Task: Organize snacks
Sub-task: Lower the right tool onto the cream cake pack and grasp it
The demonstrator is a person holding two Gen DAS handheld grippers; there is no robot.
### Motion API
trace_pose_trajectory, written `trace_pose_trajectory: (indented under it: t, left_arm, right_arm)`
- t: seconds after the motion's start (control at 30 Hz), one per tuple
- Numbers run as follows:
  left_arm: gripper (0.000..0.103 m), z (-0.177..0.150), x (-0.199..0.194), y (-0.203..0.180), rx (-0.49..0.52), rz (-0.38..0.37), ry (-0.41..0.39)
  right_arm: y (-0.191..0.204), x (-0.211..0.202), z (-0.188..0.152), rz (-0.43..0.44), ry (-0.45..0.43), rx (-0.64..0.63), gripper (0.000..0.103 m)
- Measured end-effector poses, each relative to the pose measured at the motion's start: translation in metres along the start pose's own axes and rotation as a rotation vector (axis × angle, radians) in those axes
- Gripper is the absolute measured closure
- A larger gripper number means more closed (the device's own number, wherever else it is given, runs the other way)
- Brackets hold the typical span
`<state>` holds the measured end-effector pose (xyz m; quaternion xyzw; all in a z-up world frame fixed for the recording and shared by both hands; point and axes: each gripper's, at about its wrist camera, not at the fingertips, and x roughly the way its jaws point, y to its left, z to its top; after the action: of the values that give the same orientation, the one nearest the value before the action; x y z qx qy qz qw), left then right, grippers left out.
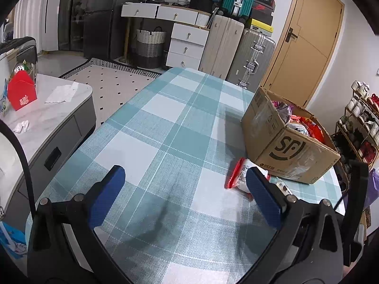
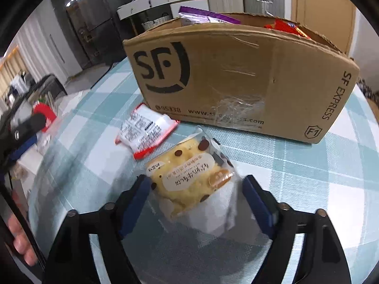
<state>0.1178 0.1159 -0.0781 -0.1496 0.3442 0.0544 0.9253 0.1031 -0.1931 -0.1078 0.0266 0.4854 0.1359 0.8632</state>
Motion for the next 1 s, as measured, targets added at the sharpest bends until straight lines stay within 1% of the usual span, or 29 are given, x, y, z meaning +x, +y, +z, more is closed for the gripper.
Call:
trace_pose_trajectory:
  t: [0.07,0.17,0.2,0.23,0.3,0.37,0.43,0.5,0.6,0.67,0.7,0.8,0.9,1.0]
  left_arm:
    - [0.002,0.000,0.001,0.001,-0.009,-0.002,0.004]
    - [0.002,0.000,0.002,0.003,-0.015,-0.005,0.010]
    - [0.002,0.000,0.002,0.003,-0.016,-0.007,0.011]
    - [0.002,0.000,0.001,0.004,-0.016,-0.007,0.011]
    - [0.002,0.000,0.001,0.004,-0.016,-0.009,0.013]
    - [0.002,0.001,0.001,0.006,-0.020,-0.010,0.017]
    - [0.002,0.001,0.002,0.008,-0.025,-0.013,0.022]
    - [0.002,0.001,0.003,0.010,-0.034,-0.013,0.027]
    - [0.002,0.001,0.004,0.014,-0.047,-0.015,0.034]
    - [0.002,0.001,0.005,0.015,-0.052,-0.013,0.038]
    - [0.002,0.000,0.005,0.015,-0.054,-0.013,0.039]
    - [0.002,0.000,0.005,0.016,-0.055,-0.010,0.040]
    - [0.002,-0.001,0.007,0.016,-0.051,-0.003,0.042]
    - [0.002,-0.003,0.009,0.015,-0.042,0.006,0.046]
  right_arm:
    - [0.001,0.002,0.004,-0.010,0.000,0.038,0.013]
    - [0.002,0.006,0.010,0.003,-0.005,0.089,0.013]
    - [0.002,0.006,0.012,-0.007,-0.005,0.101,0.013]
    - [0.004,0.008,0.015,-0.036,-0.004,0.107,0.013]
    - [0.011,0.013,0.019,-0.093,0.008,0.087,0.013]
    - [0.021,0.016,0.022,-0.130,0.019,0.046,0.013]
    - [0.031,0.020,0.022,-0.196,0.031,-0.007,0.013]
    - [0.035,0.018,0.021,-0.215,0.013,-0.025,0.013]
    - [0.034,0.013,0.020,-0.195,0.006,-0.022,0.021]
    - [0.035,0.007,0.018,-0.184,-0.005,-0.039,0.035]
    - [0.034,0.004,0.017,-0.180,-0.010,-0.044,0.040]
    - [0.027,-0.006,0.010,-0.155,-0.025,-0.042,0.043]
    - [0.021,-0.010,-0.003,-0.125,-0.043,-0.033,0.043]
    - [0.007,-0.023,-0.011,-0.092,-0.050,-0.008,0.043]
